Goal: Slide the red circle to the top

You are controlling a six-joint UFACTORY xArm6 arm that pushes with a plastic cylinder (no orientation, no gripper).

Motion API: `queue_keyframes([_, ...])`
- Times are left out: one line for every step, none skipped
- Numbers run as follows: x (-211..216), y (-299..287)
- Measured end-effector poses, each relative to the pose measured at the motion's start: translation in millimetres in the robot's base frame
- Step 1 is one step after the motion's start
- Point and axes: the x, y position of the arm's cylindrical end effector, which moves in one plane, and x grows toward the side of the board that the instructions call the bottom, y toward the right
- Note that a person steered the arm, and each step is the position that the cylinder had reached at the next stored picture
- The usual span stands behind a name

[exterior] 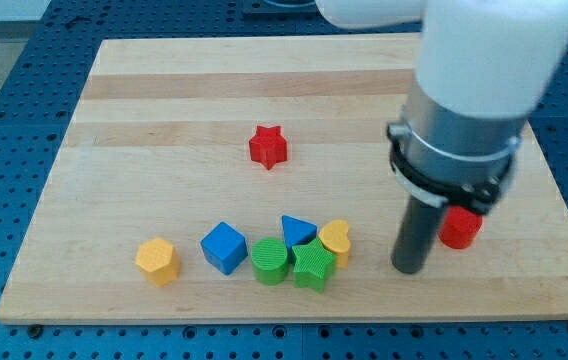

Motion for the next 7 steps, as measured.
queue_keyframes([-5.6,39.0])
queue_keyframes([-19.6,53.6])
queue_keyframes([-30.8,49.1])
queue_keyframes([-32.4,74.0])
queue_keyframes([-36.5,83.0])
queue_keyframes([-50.7,59.8])
queue_keyframes([-64.2,39.4])
